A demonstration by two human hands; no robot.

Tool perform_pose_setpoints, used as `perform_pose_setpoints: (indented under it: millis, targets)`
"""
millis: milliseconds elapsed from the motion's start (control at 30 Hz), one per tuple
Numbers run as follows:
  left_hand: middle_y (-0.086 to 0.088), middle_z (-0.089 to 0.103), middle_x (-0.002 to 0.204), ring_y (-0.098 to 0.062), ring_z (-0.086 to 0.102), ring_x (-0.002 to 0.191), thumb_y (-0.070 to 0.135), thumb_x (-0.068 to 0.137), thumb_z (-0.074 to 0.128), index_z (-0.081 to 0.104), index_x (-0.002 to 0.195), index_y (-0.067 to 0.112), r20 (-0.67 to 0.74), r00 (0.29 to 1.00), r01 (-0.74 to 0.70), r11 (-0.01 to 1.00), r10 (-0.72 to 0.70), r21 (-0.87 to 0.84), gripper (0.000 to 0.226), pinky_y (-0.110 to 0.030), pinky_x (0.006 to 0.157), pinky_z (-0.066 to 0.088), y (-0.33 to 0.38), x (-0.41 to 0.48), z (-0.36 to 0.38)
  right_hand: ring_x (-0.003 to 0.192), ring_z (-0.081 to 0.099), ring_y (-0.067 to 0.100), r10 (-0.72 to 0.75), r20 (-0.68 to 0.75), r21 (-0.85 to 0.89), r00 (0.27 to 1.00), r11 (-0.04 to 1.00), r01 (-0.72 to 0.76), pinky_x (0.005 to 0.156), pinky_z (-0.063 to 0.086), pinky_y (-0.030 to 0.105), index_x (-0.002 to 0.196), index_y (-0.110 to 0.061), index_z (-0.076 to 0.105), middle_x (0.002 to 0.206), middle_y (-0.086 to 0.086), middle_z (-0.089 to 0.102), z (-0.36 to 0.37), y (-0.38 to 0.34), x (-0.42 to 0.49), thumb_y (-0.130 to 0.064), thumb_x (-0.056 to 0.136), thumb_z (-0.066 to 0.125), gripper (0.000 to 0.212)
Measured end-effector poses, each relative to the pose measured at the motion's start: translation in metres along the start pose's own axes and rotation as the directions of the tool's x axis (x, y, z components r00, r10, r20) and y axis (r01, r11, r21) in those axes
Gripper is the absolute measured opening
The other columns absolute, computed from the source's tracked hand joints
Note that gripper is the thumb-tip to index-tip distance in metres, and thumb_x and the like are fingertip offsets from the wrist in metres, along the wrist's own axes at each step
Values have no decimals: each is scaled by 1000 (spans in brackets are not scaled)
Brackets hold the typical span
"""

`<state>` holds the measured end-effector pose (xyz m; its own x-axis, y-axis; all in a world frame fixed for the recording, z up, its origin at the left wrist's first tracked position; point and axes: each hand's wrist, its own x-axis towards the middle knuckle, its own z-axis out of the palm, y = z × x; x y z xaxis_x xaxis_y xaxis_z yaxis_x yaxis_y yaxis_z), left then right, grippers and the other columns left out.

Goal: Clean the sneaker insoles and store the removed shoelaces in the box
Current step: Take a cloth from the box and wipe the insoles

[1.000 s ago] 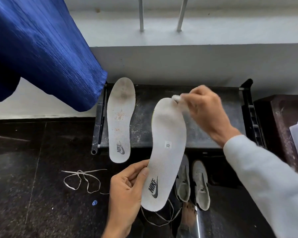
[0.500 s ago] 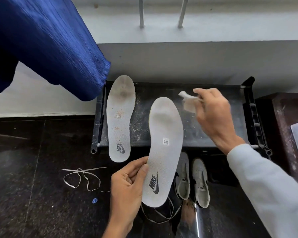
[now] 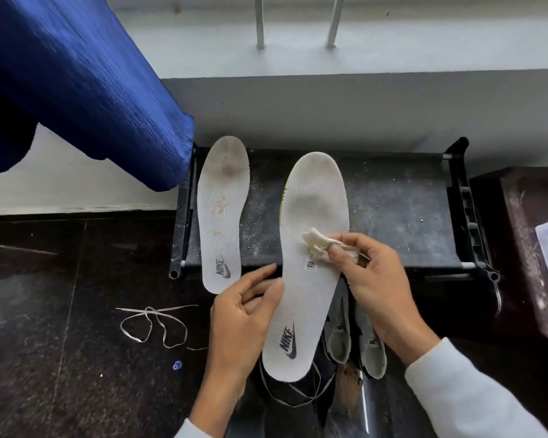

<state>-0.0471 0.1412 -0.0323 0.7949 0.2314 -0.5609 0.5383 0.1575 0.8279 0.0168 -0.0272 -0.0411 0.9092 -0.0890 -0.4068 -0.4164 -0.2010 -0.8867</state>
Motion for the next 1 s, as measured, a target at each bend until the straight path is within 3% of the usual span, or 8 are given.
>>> perform_pose_setpoints:
  millis: [133, 267, 433, 567, 667, 833, 900, 1000]
  targets:
    - [6, 81, 87, -12, 78, 76, 19, 87, 77, 77, 96, 27, -16, 996, -82, 982, 86, 170, 12, -33, 78, 64, 4, 11, 9, 89, 70, 16, -40, 48, -99, 998, 994, 45, 81, 56, 30, 94, -28, 74, 91, -4, 75, 2, 6, -4, -21, 90, 70, 9]
    - [5, 81, 84, -14, 78, 74, 14, 87, 76, 79, 92, 26, -75, 993, -79, 987, 90, 142, 13, -32, 76, 65, -4, 10, 12, 102, 55, 14, -456, -65, -463, 887, 802, 378, 90, 44, 18, 97, -26, 76, 115, -6, 54, 1, 1, -20, -19, 88, 73, 12]
    - [-1, 81, 86, -17, 78, 82, 10, 88, 75, 80, 100, 16, -90, 994, -49, 995, 57, 88, 15, -29, 77, 63, -14, 3, 11, 80, 55, 20, -626, 360, -536, 692, 468, 703, 69, 50, 29, 104, -9, 73, 96, 5, 55, -1, 9, -20, -15, 89, 58, 22]
    - [0, 81, 87, -18, 79, 79, 13, 87, 76, 79, 101, 15, -61, 997, -32, 995, 37, 93, 15, -31, 73, 64, -21, -5, 8, 74, 50, 16, -646, 45, -648, 762, 562, 515, 65, 48, 39, 90, -4, 72, 87, 8, 56, -14, -11, 57, -19, 91, 67, 16]
    - [-1, 81, 88, -19, 79, 81, 14, 87, 75, 79, 102, 15, -58, 998, -25, 995, 31, 93, 15, -35, 75, 64, -24, -7, 7, 75, 52, 13, -738, -92, -653, 668, 552, 519, 71, 49, 24, 95, -6, 75, 90, 11, 61, -17, -36, 64, -12, 90, 70, 9]
    - [1, 81, 88, -18, 79, 83, 15, 86, 76, 80, 99, 18, -39, 998, -36, 997, 39, 74, 13, -31, 76, 64, -23, -8, 9, 84, 55, 22, -675, 596, -462, 435, 155, 873, 68, 48, 27, 106, -6, 72, 98, 13, 60, -5, -23, 17, 5, 89, 59, 24]
    - [0, 81, 87, -20, 79, 82, 12, 87, 76, 81, 97, 18, -39, 998, -38, 995, 41, 90, 13, -36, 78, 65, -24, -8, 9, 82, 54, 22, -659, 524, -539, 539, 234, 809, 67, 48, 34, 98, -15, 72, 94, 7, 58, -10, -17, 42, -5, 90, 60, 17]
    - [0, 81, 86, -20, 79, 80, 12, 87, 76, 80, 97, 19, -41, 999, -30, 996, 34, 86, 13, -39, 78, 65, -24, -9, 9, 73, 56, 25, -713, 166, -700, 682, 401, 590, 65, 51, 38, 93, -10, 76, 87, 10, 58, -19, -24, 78, -13, 92, 62, 13]
